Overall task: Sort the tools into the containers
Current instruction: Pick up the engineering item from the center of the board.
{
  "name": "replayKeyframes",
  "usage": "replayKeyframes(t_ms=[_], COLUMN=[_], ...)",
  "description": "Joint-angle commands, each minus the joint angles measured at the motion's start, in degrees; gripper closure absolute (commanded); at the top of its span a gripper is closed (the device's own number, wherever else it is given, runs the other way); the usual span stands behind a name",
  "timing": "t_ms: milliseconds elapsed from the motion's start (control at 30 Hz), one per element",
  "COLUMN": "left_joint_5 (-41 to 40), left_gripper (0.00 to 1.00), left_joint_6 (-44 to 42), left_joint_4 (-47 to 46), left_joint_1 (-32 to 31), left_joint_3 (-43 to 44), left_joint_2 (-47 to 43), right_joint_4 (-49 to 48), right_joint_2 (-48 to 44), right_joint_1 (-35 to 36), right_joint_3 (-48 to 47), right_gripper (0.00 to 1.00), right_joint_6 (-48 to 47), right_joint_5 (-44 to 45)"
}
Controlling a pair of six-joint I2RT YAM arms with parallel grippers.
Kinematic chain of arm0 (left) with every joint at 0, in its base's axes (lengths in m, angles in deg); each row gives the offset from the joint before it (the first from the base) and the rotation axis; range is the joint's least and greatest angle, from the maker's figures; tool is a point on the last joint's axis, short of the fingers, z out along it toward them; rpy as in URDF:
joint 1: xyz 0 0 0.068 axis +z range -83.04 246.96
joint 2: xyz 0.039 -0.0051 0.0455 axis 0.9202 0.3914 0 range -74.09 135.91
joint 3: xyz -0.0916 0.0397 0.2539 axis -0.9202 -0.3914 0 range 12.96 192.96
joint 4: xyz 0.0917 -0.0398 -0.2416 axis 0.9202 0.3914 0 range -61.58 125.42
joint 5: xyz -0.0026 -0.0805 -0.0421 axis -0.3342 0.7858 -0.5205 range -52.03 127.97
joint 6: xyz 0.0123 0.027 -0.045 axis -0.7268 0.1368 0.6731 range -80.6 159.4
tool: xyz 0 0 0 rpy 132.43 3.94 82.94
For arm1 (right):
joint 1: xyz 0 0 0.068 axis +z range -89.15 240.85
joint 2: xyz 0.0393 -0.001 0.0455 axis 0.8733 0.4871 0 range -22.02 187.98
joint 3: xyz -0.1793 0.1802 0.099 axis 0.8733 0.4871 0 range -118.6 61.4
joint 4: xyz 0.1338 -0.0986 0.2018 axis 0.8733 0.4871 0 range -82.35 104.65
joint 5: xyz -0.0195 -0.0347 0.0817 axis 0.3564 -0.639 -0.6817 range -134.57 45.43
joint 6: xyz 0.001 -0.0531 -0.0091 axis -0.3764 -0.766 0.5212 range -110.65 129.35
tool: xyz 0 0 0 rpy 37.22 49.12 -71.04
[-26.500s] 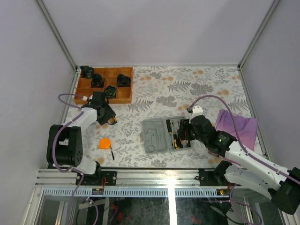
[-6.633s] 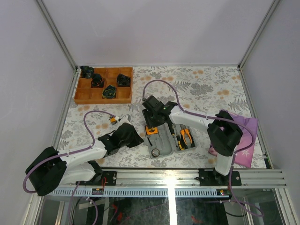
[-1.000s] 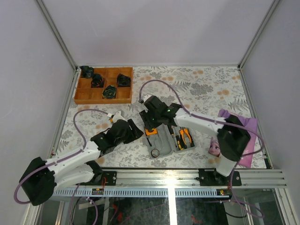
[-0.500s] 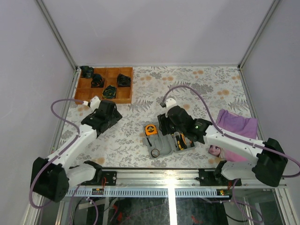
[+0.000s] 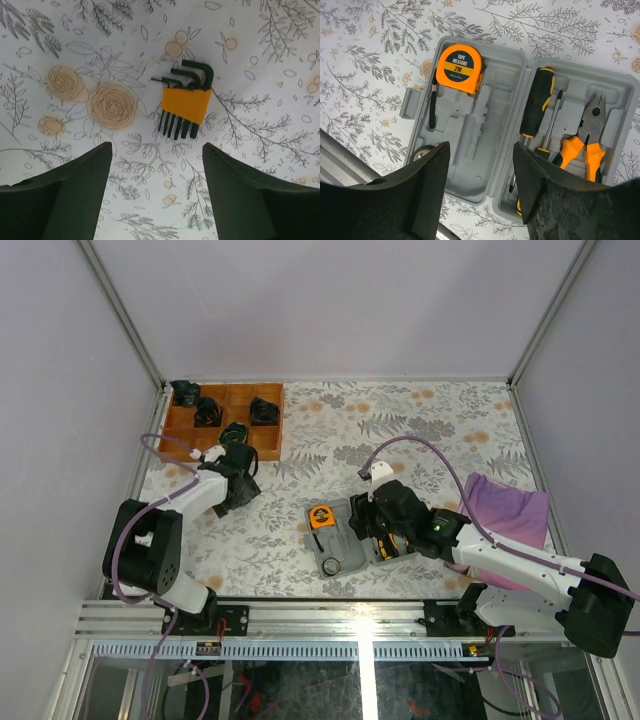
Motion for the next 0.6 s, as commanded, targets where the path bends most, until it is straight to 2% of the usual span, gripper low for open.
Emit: replayKeyframes(t_ms=[0,167,567], left_joint_5=[-0.86,0.44,0.9], left_gripper=[0.28,0.29,0.41], left_joint_6=[-3.47,-5.09,-5.83], left_joint_4=[-5.23,-7.93,-6.8], left_joint_1=[1.67,2.72,3.69], left_joint_3=[2.81,3.92,7.24], left_joint_2=[2.69,5.06,12.11], right_joint_4=[-3.18,-3.81,-3.88], right_joint_2=[-1.42,-1.4,-0.66], right_joint_1=[0.24,0.25,0.2], right_joint_3=[0.71,1.54,1.58], right_gripper=[0.4,0.4,0.4], right_joint_6=[0.64,0.76,1.55], right_joint_5=[-0.24,-0.66,-1.56])
